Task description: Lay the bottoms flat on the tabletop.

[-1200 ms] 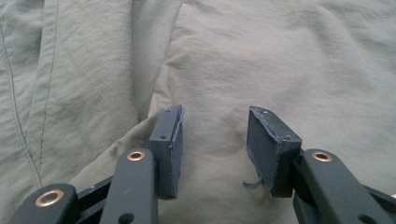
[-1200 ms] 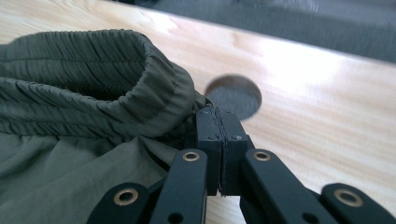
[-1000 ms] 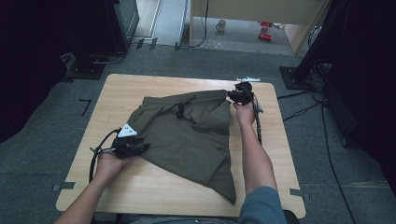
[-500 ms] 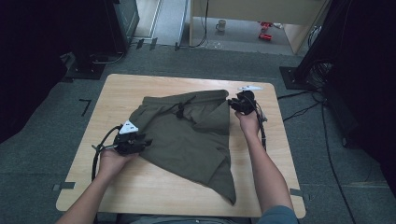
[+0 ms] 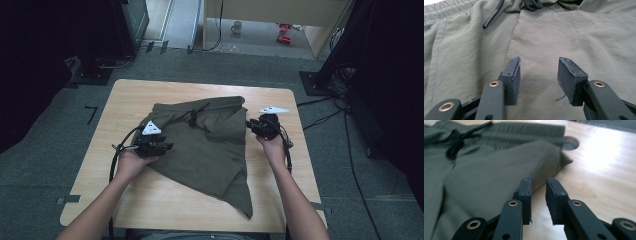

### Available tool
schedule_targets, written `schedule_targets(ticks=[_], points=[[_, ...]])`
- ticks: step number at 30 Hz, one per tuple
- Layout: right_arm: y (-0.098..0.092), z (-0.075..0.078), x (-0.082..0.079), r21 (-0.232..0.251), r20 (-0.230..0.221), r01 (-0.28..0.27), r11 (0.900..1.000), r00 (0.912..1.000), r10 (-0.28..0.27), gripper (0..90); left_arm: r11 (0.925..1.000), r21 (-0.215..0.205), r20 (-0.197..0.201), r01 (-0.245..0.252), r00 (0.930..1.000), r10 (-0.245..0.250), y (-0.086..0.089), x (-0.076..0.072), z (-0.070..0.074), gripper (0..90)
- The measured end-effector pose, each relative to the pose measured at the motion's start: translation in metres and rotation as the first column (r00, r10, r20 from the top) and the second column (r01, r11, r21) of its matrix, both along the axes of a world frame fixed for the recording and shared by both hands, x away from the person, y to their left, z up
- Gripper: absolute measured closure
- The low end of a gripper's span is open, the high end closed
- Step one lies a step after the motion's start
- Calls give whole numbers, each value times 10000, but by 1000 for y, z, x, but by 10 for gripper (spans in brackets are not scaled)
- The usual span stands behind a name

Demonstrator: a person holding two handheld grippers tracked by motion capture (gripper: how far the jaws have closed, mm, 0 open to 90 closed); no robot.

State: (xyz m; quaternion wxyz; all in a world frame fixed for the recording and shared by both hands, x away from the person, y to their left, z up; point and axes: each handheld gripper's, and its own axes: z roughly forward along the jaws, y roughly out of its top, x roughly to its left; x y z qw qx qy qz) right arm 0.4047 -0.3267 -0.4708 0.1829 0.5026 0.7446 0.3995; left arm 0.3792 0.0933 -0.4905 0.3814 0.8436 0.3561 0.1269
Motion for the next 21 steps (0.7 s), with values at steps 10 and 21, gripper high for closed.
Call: schedule_targets(ticks=[10, 21], points=[[14, -5, -57, -136, 208, -591, 9982, 9980, 594, 725, 9996, 165, -274, 229, 9994, -225, 20, -13, -4, 528], [39, -11, -104, 482, -11, -1347, 9897, 9909, 1349, 664, 9996, 92, -658, 257, 9975, -251, 34, -32, -15, 519]])
